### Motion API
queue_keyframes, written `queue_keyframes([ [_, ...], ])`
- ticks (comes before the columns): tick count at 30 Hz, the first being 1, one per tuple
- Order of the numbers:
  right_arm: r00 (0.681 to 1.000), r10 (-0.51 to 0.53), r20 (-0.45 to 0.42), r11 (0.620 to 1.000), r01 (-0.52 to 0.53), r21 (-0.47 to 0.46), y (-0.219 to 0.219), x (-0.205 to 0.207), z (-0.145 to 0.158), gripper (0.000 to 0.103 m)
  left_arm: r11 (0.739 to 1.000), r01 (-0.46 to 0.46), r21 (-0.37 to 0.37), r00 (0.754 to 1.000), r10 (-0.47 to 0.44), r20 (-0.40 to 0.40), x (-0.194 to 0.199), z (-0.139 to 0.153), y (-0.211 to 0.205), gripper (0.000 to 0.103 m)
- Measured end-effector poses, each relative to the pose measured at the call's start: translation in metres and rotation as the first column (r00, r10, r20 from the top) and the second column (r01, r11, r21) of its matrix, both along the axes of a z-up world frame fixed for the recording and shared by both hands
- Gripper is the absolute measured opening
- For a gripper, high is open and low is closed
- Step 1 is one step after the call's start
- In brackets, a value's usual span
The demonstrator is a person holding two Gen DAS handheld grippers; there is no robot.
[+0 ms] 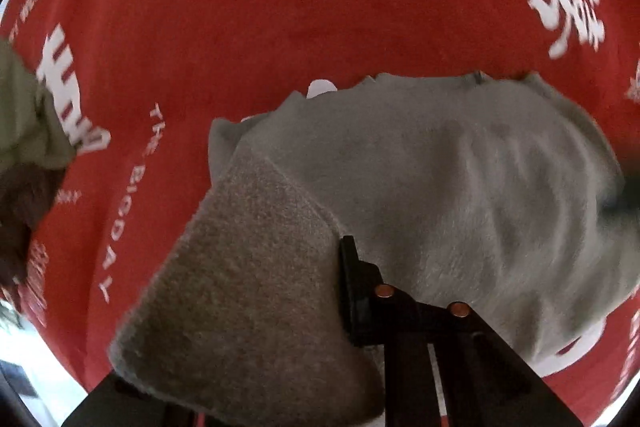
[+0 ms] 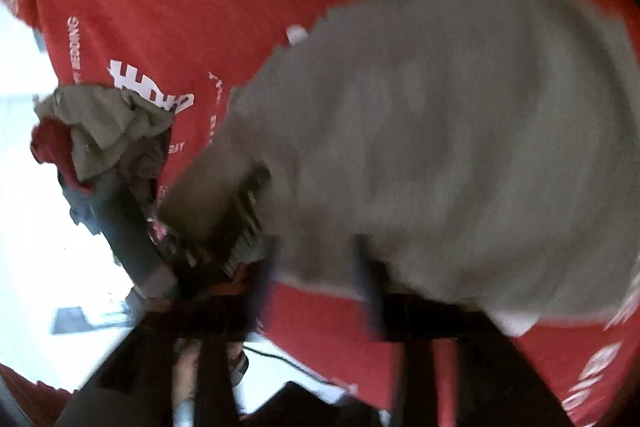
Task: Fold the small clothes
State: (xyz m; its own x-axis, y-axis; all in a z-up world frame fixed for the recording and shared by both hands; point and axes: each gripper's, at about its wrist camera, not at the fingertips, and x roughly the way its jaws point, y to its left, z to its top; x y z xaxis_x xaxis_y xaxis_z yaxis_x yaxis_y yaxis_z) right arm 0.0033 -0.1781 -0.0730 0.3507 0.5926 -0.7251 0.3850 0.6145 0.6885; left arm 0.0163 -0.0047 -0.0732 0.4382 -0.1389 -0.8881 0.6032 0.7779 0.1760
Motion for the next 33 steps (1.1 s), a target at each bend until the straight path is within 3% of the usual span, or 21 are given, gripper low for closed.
queue_keyframes([
  [3, 0.991, 0.134, 0.016, 0.991, -0.134, 0.0, 0.002, 0.061, 0.013, 0.077, 0.999, 0.046, 0.027, 0.998, -0.047, 0.035, -0.009, -0.001, 0.001, 0.019],
  [6, 0.953, 0.298, -0.047, 0.954, -0.299, 0.003, 0.027, 0.124, 0.008, 0.078, 0.994, 0.095, 0.056, 0.992, -0.099, 0.074, -0.015, -0.003, -0.002, 0.019],
  [8, 0.896, 0.435, -0.092, 0.9, -0.435, 0.022, 0.056, 0.163, -0.003, 0.08, 0.99, 0.125, 0.072, 0.987, -0.131, 0.097, -0.02, -0.003, -0.003, 0.019],
  [11, 0.813, 0.558, -0.165, 0.827, -0.562, 0.026, 0.095, 0.2, -0.02, 0.08, 0.988, 0.136, 0.075, 0.984, -0.143, 0.103, -0.021, -0.004, -0.006, 0.019],
  [16, 0.672, 0.69, -0.267, 0.689, -0.724, -0.041, 0.147, 0.228, -0.045, 0.08, 0.992, 0.115, 0.049, 0.99, -0.118, 0.073, -0.013, -0.006, -0.003, 0.019],
  [19, 0.632, 0.706, -0.32, 0.647, -0.759, -0.073, 0.164, 0.232, -0.059, 0.08, 0.99, 0.127, 0.057, 0.987, -0.131, 0.087, -0.016, -0.006, -0.004, 0.019],
  [22, 0.642, 0.686, -0.344, 0.648, -0.753, -0.113, 0.169, 0.232, -0.069, 0.08, 0.988, 0.135, 0.069, 0.985, -0.142, 0.099, -0.017, -0.007, -0.007, 0.019],
  [24, 0.635, 0.689, -0.349, 0.616, -0.767, -0.178, 0.171, 0.23, -0.07, 0.045, 0.992, 0.118, 0.056, 0.99, -0.121, 0.072, -0.012, -0.006, -0.006, 0.019],
  [25, 0.629, 0.693, -0.353, 0.589, -0.776, -0.225, 0.173, 0.23, -0.068, 0.016, 0.992, 0.114, 0.048, 0.991, -0.117, 0.065, -0.01, -0.005, -0.006, 0.019],
  [26, 0.644, 0.693, -0.324, 0.596, -0.765, -0.245, 0.167, 0.227, -0.062, 0.016, 0.992, 0.119, 0.035, 0.991, -0.121, 0.063, -0.01, 0.0, -0.006, 0.019],
  [31, 0.787, 0.604, -0.127, 0.767, -0.617, -0.176, 0.102, 0.203, -0.023, 0.014, 0.981, 0.193, -0.001, 0.976, -0.192, 0.102, -0.024, 0.034, -0.019, 0.019],
  [33, 0.823, 0.565, -0.057, 0.809, -0.567, -0.154, 0.079, 0.191, -0.006, 0.014, 0.973, 0.229, -0.028, 0.967, -0.224, 0.118, -0.034, 0.054, -0.03, 0.019],
])
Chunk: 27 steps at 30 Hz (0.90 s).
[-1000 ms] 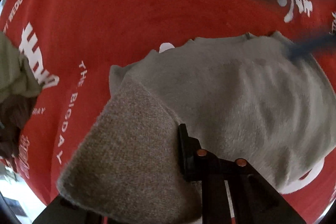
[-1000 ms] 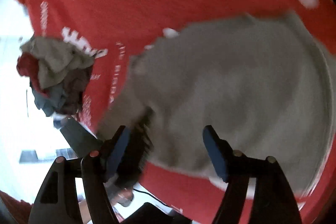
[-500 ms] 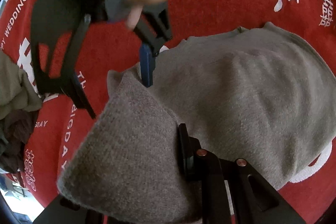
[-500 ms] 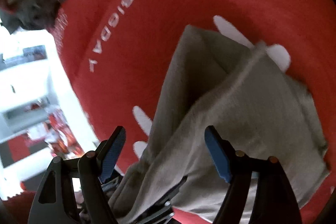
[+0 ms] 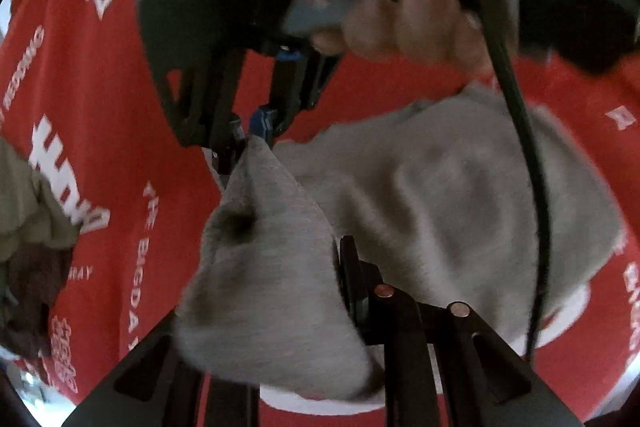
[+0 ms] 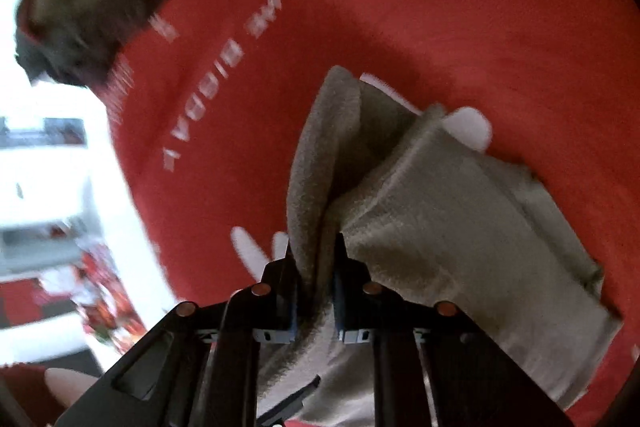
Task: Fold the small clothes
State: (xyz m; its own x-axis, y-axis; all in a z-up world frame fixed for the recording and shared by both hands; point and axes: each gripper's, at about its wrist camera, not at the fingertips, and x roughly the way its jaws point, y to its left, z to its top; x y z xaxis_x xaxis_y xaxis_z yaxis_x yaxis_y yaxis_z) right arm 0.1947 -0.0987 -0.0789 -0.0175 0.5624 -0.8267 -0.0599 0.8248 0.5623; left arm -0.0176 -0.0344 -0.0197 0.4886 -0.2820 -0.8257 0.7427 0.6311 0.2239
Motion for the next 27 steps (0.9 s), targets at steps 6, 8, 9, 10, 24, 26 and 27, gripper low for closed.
queue_keyframes([
  [6, 0.966, -0.201, 0.161, 0.973, 0.178, 0.145, -0.087, -0.066, 0.058, 0.014, 0.987, 0.148, -0.056, 0.988, -0.146, 0.041, -0.044, 0.043, -0.049, 0.019],
  [8, 0.938, -0.27, 0.218, 0.957, 0.235, 0.172, -0.119, -0.099, 0.07, 0.014, 0.976, 0.209, -0.064, 0.977, -0.205, 0.059, -0.064, 0.05, -0.071, 0.019],
  [9, 0.925, -0.298, 0.236, 0.949, 0.259, 0.182, -0.133, -0.113, 0.073, 0.014, 0.97, 0.236, -0.063, 0.97, -0.232, 0.067, -0.073, 0.05, -0.082, 0.019],
  [10, 0.91, -0.331, 0.248, 0.938, 0.289, 0.193, -0.149, -0.127, 0.075, 0.014, 0.96, 0.273, -0.061, 0.961, -0.269, 0.072, -0.086, 0.049, -0.096, 0.019],
  [24, 0.747, -0.664, 0.024, 0.746, 0.66, 0.096, -0.301, -0.278, -0.078, 0.015, 0.854, 0.508, 0.11, 0.861, -0.508, -0.035, -0.183, -0.053, -0.179, 0.02],
  [26, 0.731, -0.682, 0.031, 0.728, 0.675, 0.121, -0.299, -0.282, -0.086, 0.016, 0.856, 0.504, 0.119, 0.864, -0.503, -0.037, -0.184, -0.055, -0.179, 0.02],
  [27, 0.726, -0.687, 0.032, 0.723, 0.679, 0.127, -0.299, -0.283, -0.086, 0.016, 0.855, 0.504, 0.12, 0.863, -0.503, -0.041, -0.185, -0.054, -0.178, 0.023],
])
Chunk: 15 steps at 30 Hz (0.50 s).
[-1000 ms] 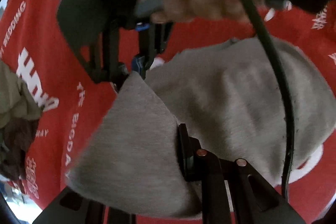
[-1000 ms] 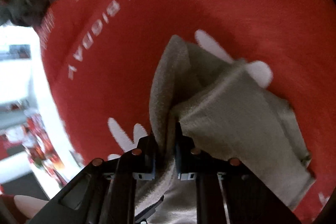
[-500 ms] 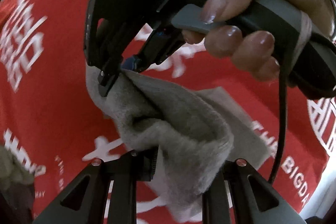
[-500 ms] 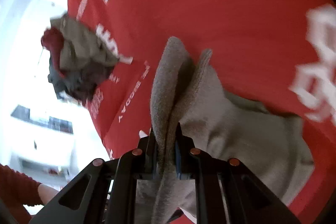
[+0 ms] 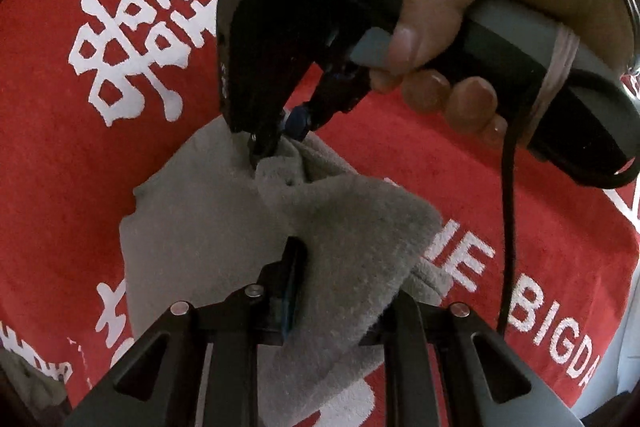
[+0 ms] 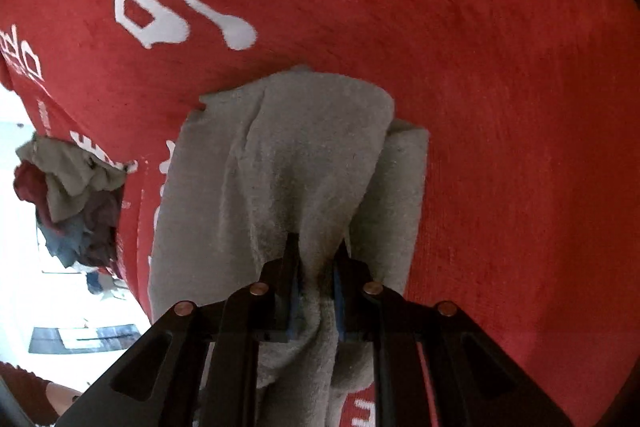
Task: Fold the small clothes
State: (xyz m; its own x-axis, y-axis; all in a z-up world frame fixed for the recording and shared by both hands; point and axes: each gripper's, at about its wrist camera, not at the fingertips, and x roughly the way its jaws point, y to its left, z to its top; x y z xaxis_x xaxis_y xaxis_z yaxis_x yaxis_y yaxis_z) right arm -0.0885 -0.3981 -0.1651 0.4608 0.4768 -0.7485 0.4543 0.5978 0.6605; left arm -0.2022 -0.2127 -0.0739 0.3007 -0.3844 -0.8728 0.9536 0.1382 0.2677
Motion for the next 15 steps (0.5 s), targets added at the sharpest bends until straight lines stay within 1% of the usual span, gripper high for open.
queue_keyframes([
  [1, 1.0, -0.005, 0.0, 1.0, 0.005, 0.0, 0.0, 0.0, 0.0, 0.016, 1.0, 0.002, 0.006, 1.0, -0.002, -0.014, -0.001, 0.003, 0.001, 0.046],
  [2, 1.0, -0.01, -0.003, 1.0, 0.01, -0.001, -0.003, -0.003, 0.001, 0.018, 1.0, 0.001, 0.003, 1.0, -0.001, -0.031, 0.002, 0.007, 0.003, 0.075],
  [3, 1.0, -0.017, -0.011, 1.0, 0.017, -0.002, -0.002, -0.002, 0.002, 0.023, 1.0, 0.0, -0.013, 0.999, 0.0, -0.038, 0.007, 0.011, 0.007, 0.081],
  [4, 0.999, -0.026, -0.039, 0.999, 0.025, -0.021, -0.004, -0.008, 0.004, 0.038, 0.999, 0.0, -0.035, 0.999, -0.001, -0.038, 0.005, 0.02, 0.011, 0.082],
  [5, 0.997, -0.039, -0.067, 0.999, 0.036, -0.036, -0.006, -0.009, 0.007, 0.044, 0.999, 0.008, -0.045, 0.998, -0.011, -0.055, 0.004, 0.031, 0.016, 0.082],
  [6, 0.996, -0.052, -0.075, 0.998, 0.05, -0.034, -0.005, -0.011, 0.011, 0.044, 0.999, 0.009, -0.046, 0.998, -0.012, -0.064, 0.004, 0.036, 0.02, 0.082],
  [7, 0.994, -0.071, -0.081, 0.997, 0.07, -0.02, -0.008, -0.019, 0.015, 0.044, 0.999, 0.005, -0.049, 0.997, -0.009, -0.078, 0.004, 0.045, 0.027, 0.082],
  [9, 0.991, -0.105, -0.079, 0.994, 0.105, 0.002, -0.011, -0.034, 0.024, 0.044, 0.999, -0.003, -0.052, 0.996, -0.001, -0.091, 0.001, 0.053, 0.04, 0.082],
  [10, 0.99, -0.12, -0.074, 0.993, 0.121, 0.009, -0.01, -0.044, 0.03, 0.044, 0.999, -0.014, -0.052, 0.996, 0.009, -0.094, 0.012, 0.055, 0.045, 0.082],
  [12, 0.989, -0.134, -0.057, 0.991, 0.135, 0.024, -0.005, -0.063, 0.044, 0.044, 0.997, -0.06, -0.046, 0.993, 0.055, -0.102, 0.026, 0.063, 0.058, 0.082],
  [14, 0.991, -0.129, -0.041, 0.991, 0.131, 0.037, 0.003, -0.08, 0.054, 0.044, 0.989, -0.145, -0.027, 0.98, 0.14, -0.14, 0.055, 0.065, 0.067, 0.082],
  [15, 0.992, -0.125, -0.035, 0.991, 0.126, 0.044, 0.006, -0.086, 0.056, 0.044, 0.981, -0.192, -0.015, 0.968, 0.186, -0.168, 0.068, 0.065, 0.071, 0.082],
])
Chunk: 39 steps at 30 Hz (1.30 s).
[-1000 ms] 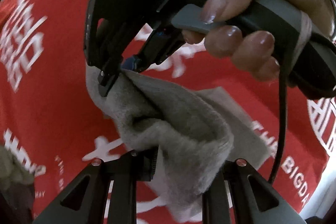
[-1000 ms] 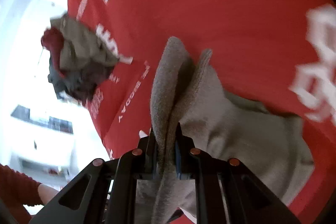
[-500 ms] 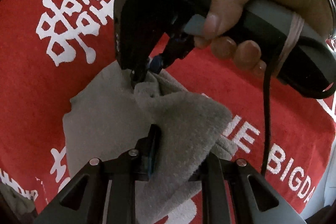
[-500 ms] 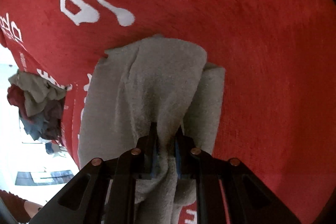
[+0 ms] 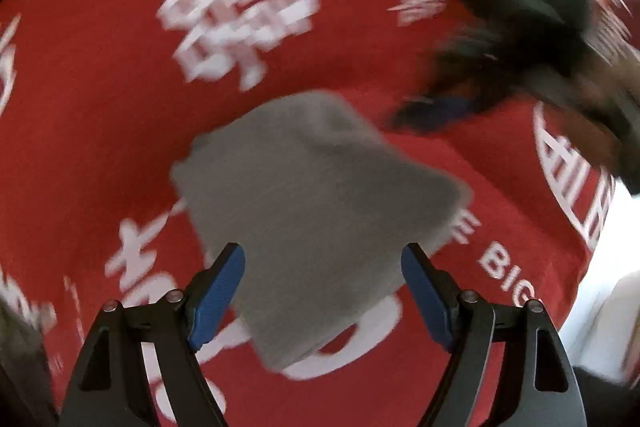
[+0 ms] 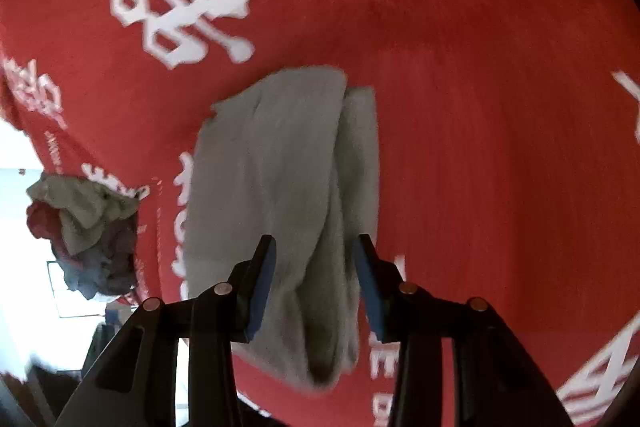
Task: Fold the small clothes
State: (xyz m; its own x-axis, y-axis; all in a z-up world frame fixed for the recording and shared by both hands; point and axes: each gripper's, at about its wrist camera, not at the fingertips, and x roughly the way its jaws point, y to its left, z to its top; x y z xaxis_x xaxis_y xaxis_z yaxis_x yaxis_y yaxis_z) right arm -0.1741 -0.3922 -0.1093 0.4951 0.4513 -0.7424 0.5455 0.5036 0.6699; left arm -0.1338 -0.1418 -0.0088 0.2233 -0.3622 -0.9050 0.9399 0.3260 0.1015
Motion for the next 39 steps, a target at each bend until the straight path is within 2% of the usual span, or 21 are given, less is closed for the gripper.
queue_keyframes([
  [2, 1.0, 0.014, 0.017, 1.0, -0.014, 0.02, 0.013, -0.01, 0.003, 0.044, 0.992, -0.123, 0.02, 0.99, 0.125, -0.066, 0.031, -0.006, 0.009, 0.082],
  [4, 0.999, 0.04, 0.02, 0.999, -0.04, 0.036, 0.028, -0.012, -0.001, 0.043, 0.974, -0.221, 0.048, 0.97, 0.225, -0.088, 0.061, -0.018, 0.014, 0.082],
  [7, 0.994, 0.103, -0.034, 0.994, -0.102, 0.026, 0.05, 0.0, -0.013, 0.007, 0.957, -0.275, 0.093, 0.953, 0.284, -0.103, 0.089, -0.039, 0.013, 0.082],
  [11, 0.991, 0.13, -0.016, 0.991, -0.13, -0.033, 0.055, -0.001, 0.002, 0.006, 0.965, -0.211, 0.158, 0.97, 0.227, -0.089, 0.082, -0.07, 0.011, 0.082],
  [13, 0.991, 0.121, -0.061, 0.992, -0.123, -0.032, 0.054, -0.014, -0.008, 0.006, 0.966, -0.185, 0.179, 0.975, 0.204, -0.093, 0.071, -0.081, 0.015, 0.082],
  [16, 0.981, 0.112, -0.161, 0.993, -0.114, -0.002, 0.057, -0.033, -0.043, 0.006, 0.961, -0.198, 0.194, 0.967, 0.224, -0.121, 0.059, -0.093, 0.021, 0.082],
  [19, 0.992, 0.052, -0.114, 0.998, -0.048, 0.037, 0.046, -0.04, -0.039, 0.009, 0.953, -0.239, 0.186, 0.951, 0.268, -0.152, 0.063, -0.094, 0.025, 0.082],
  [21, 0.995, -0.001, -0.097, 1.0, 0.001, 0.004, 0.036, -0.041, -0.027, 0.014, 0.953, -0.239, 0.189, 0.949, 0.27, -0.163, 0.064, -0.095, 0.025, 0.082],
  [25, 0.992, -0.122, -0.021, 0.993, 0.122, 0.001, -0.004, -0.024, -0.012, 0.043, 0.954, -0.23, 0.193, 0.954, 0.26, -0.15, 0.062, -0.096, 0.024, 0.083],
  [26, 0.991, -0.134, -0.012, 0.991, 0.134, 0.009, -0.01, -0.012, -0.014, 0.044, 0.952, -0.234, 0.195, 0.952, 0.266, -0.154, 0.062, -0.097, 0.025, 0.083],
  [29, 0.989, -0.146, 0.005, 0.988, 0.145, 0.047, -0.025, 0.027, -0.029, 0.044, 0.949, -0.245, 0.199, 0.946, 0.279, -0.163, 0.065, -0.097, 0.025, 0.083],
  [31, 0.991, -0.125, -0.038, 0.989, 0.128, 0.075, -0.03, 0.048, -0.046, 0.04, 0.948, -0.246, 0.203, 0.946, 0.281, -0.162, 0.065, -0.096, 0.025, 0.083],
  [32, 0.992, -0.115, -0.049, 0.989, 0.119, 0.087, -0.03, 0.056, -0.051, 0.018, 0.947, -0.247, 0.205, 0.946, 0.281, -0.16, 0.065, -0.095, 0.025, 0.083],
  [33, 0.993, -0.097, -0.06, 0.992, 0.101, 0.073, -0.029, 0.063, -0.051, 0.014, 0.947, -0.248, 0.206, 0.946, 0.282, -0.161, 0.068, -0.095, 0.022, 0.083],
  [37, 0.996, -0.023, -0.081, 0.998, 0.018, -0.064, -0.022, 0.069, -0.034, 0.008, 0.944, -0.258, 0.204, 0.938, 0.295, -0.182, 0.072, -0.096, 0.023, 0.083],
  [39, 0.99, -0.025, -0.14, 0.997, 0.014, -0.078, -0.023, 0.068, -0.047, 0.008, 0.943, -0.262, 0.206, 0.936, 0.3, -0.183, 0.074, -0.098, 0.023, 0.083],
])
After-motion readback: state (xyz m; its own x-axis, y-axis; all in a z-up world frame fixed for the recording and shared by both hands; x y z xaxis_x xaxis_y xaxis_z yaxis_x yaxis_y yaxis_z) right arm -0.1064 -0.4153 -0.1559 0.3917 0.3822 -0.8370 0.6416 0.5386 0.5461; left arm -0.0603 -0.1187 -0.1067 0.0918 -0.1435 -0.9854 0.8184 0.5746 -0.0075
